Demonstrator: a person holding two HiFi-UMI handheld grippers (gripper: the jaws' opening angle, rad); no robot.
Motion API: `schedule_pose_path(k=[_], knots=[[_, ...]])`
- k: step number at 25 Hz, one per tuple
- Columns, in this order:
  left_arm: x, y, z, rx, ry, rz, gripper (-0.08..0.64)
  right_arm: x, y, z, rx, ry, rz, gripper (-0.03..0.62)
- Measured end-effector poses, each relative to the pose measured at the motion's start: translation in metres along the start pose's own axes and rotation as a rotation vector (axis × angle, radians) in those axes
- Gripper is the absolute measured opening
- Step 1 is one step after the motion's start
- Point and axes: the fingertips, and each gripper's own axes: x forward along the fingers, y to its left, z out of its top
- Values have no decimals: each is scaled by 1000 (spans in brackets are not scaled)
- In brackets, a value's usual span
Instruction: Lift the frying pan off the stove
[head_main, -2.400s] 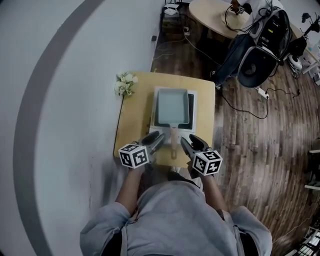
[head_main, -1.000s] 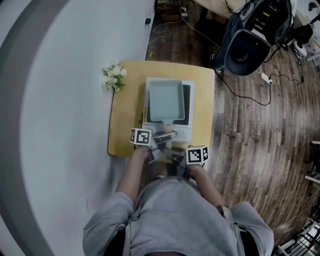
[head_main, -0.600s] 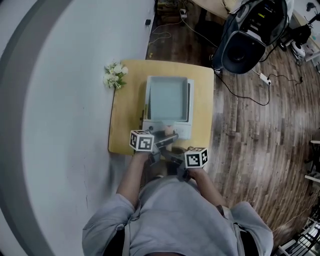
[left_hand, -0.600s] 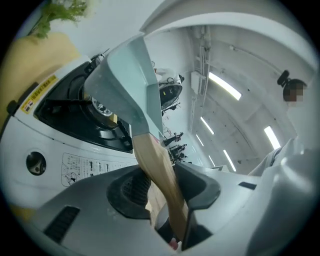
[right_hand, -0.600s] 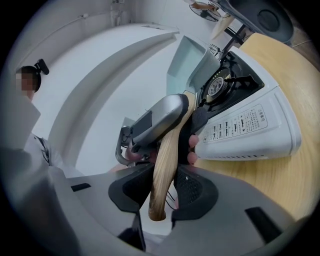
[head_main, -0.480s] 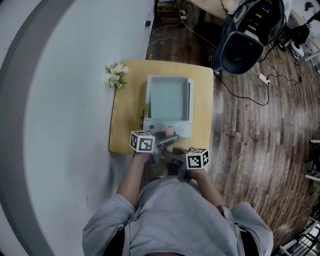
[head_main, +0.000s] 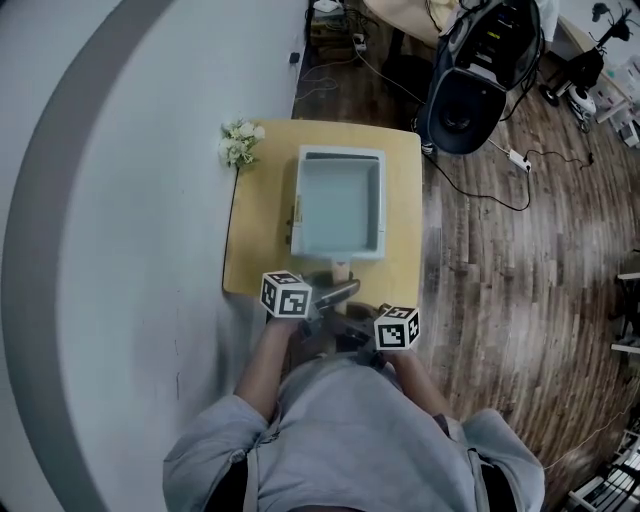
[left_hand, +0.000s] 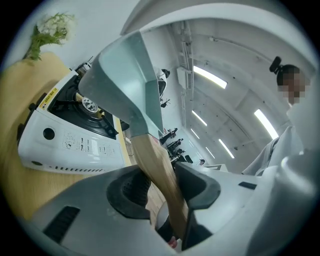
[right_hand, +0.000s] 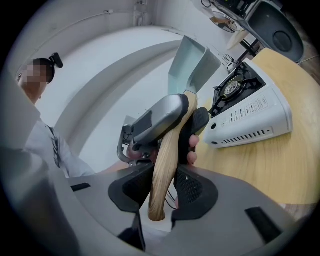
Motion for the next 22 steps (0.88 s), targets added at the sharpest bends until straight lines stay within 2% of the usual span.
schedule_pose_path(k=[15,22], knots=[[-41,-70,-79,105,17,-16,152,-11,67,-86,-134,-39,-4,121],[-62,-100,-110,130,15,-32,153,-16,98,-119,-161,-71,-6,123]])
